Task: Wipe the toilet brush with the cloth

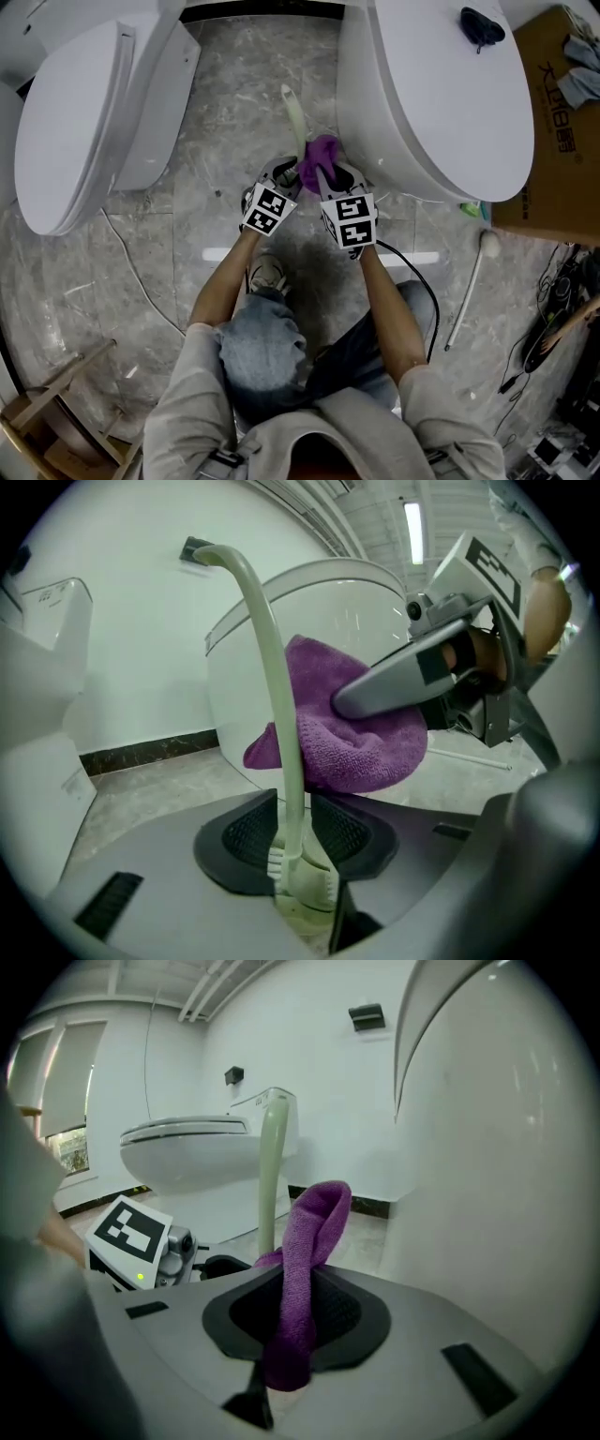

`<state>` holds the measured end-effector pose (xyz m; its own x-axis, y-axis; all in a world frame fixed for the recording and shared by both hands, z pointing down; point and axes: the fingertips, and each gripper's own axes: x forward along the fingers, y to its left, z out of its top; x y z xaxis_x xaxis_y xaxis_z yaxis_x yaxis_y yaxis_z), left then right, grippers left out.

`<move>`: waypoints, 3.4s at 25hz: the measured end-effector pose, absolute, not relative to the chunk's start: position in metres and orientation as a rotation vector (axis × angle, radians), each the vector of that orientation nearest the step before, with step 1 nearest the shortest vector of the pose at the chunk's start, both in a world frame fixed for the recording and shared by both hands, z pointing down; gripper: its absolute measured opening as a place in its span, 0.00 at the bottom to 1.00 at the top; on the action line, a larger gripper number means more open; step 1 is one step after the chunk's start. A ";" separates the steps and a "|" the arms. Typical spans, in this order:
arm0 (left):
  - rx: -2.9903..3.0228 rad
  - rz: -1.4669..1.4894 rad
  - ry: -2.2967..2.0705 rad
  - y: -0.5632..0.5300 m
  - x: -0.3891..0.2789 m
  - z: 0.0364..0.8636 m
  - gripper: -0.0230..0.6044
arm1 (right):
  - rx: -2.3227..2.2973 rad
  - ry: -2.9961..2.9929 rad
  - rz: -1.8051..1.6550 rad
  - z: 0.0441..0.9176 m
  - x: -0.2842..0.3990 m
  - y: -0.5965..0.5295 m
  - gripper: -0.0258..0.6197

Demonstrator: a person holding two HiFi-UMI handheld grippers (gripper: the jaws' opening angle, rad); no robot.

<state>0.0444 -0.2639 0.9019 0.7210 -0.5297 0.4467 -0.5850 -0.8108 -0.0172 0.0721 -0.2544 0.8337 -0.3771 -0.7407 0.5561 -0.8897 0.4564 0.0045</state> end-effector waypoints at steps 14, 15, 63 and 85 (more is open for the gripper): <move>2.576 0.171 -1.320 -0.262 -0.059 0.810 0.29 | 1.545 -2.348 0.366 0.775 0.092 -0.247 0.16; 2.573 0.162 -1.348 -0.263 -0.068 0.803 0.18 | 1.554 -2.360 0.368 0.771 0.092 -0.247 0.16; 2.553 0.158 -1.497 -0.326 -0.105 0.136 0.07 | 1.832 -2.303 0.219 0.123 0.154 -0.303 0.16; 2.571 0.120 -1.614 -0.345 -0.068 0.090 0.07 | 1.878 -2.304 0.178 0.096 0.218 -0.309 0.15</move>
